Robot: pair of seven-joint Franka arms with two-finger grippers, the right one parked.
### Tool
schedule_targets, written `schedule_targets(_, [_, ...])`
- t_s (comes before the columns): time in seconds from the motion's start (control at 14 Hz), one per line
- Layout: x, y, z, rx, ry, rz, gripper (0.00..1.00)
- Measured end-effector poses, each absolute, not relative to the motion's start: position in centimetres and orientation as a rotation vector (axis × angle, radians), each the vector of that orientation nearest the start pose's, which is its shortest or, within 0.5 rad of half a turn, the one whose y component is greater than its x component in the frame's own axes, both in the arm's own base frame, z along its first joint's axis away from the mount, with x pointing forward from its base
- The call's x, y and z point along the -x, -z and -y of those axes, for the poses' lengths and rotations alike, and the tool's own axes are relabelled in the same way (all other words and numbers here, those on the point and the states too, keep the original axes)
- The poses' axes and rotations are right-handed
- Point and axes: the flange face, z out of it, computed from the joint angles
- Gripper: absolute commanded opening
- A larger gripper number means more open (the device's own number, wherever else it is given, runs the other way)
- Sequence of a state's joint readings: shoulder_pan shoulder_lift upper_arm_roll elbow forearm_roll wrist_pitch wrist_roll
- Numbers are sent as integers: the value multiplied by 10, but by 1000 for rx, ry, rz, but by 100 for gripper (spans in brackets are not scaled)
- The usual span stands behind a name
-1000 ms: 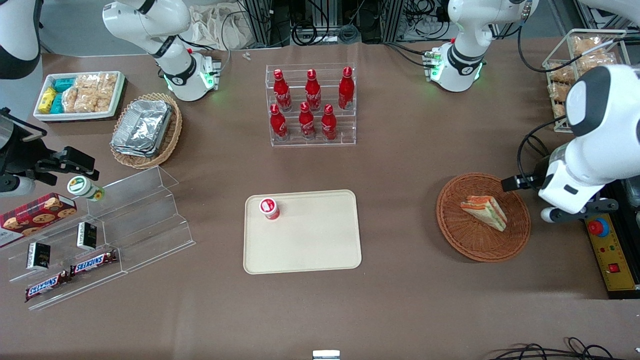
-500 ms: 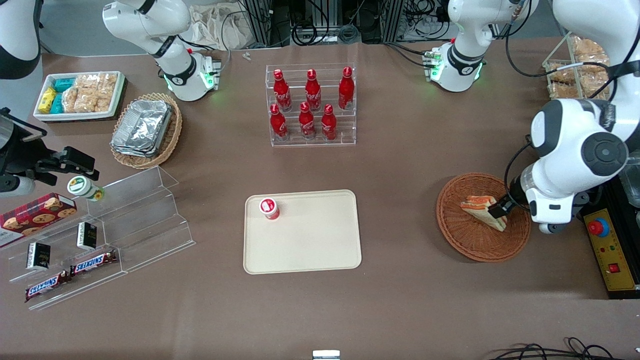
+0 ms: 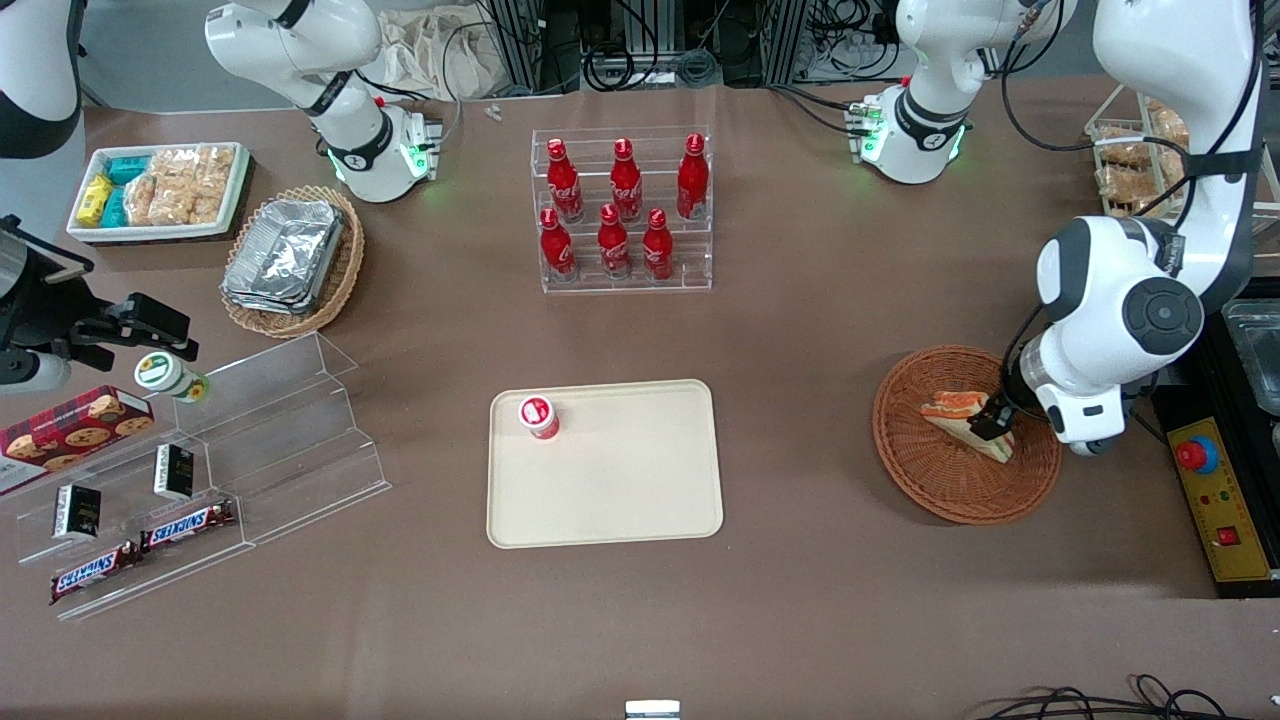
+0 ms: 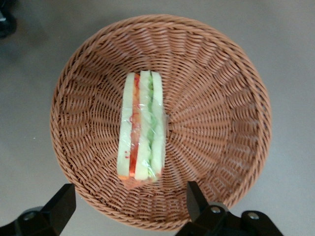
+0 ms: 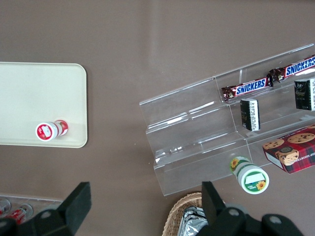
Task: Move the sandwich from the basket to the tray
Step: 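Lower the left gripper and close it on the wrapped sandwich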
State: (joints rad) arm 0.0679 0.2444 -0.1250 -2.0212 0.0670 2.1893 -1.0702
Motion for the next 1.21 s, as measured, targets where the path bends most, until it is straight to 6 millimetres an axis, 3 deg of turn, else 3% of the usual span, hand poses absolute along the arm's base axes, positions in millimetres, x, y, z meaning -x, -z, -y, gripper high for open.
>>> schedule_targets(0.43, [-588, -295, 13, 2642, -92, 1591, 100])
schedule_targets(1.21, [-593, -278, 15, 2542, -87, 1758, 100])
